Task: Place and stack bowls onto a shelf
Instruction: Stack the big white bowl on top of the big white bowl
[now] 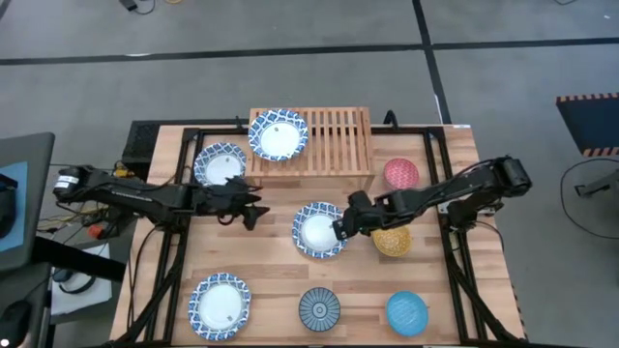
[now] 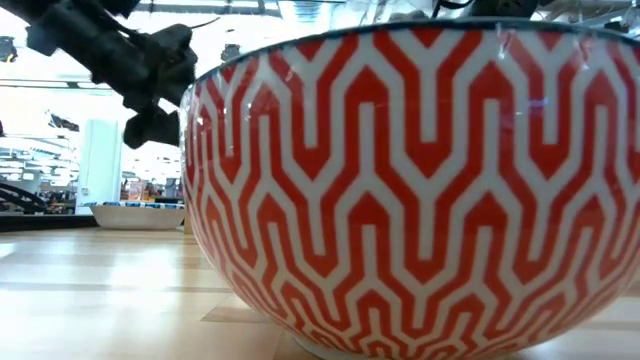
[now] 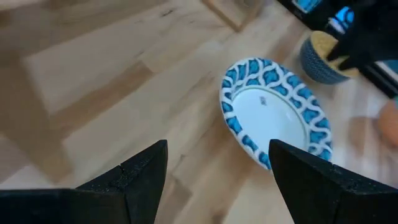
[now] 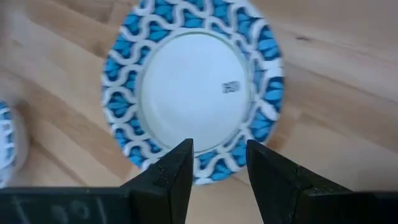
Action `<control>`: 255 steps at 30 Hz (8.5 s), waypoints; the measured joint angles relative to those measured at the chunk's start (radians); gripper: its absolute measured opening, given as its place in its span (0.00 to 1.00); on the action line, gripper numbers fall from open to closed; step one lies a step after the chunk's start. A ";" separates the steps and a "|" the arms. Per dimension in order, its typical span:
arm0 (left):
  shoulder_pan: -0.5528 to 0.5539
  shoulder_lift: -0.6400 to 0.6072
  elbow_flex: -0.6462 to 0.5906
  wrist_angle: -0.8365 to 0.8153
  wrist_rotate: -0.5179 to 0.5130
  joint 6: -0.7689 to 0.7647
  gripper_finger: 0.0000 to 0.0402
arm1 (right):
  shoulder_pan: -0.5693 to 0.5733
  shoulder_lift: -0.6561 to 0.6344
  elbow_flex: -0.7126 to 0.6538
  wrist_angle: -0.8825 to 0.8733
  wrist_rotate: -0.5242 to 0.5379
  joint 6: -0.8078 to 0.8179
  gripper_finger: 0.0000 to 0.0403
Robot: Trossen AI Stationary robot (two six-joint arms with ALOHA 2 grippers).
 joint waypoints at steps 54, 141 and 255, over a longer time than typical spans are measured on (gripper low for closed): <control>-0.059 0.045 0.366 -0.292 0.100 -0.111 0.62 | -0.260 0.045 0.301 -0.067 -0.307 -0.473 0.09; -0.444 -0.020 0.129 -0.719 0.203 -0.612 0.46 | -0.206 -0.123 0.156 -0.606 0.035 -0.480 0.53; 0.880 0.345 1.243 -1.082 0.183 0.608 0.55 | -0.117 -0.268 0.017 -0.306 0.124 -0.277 0.53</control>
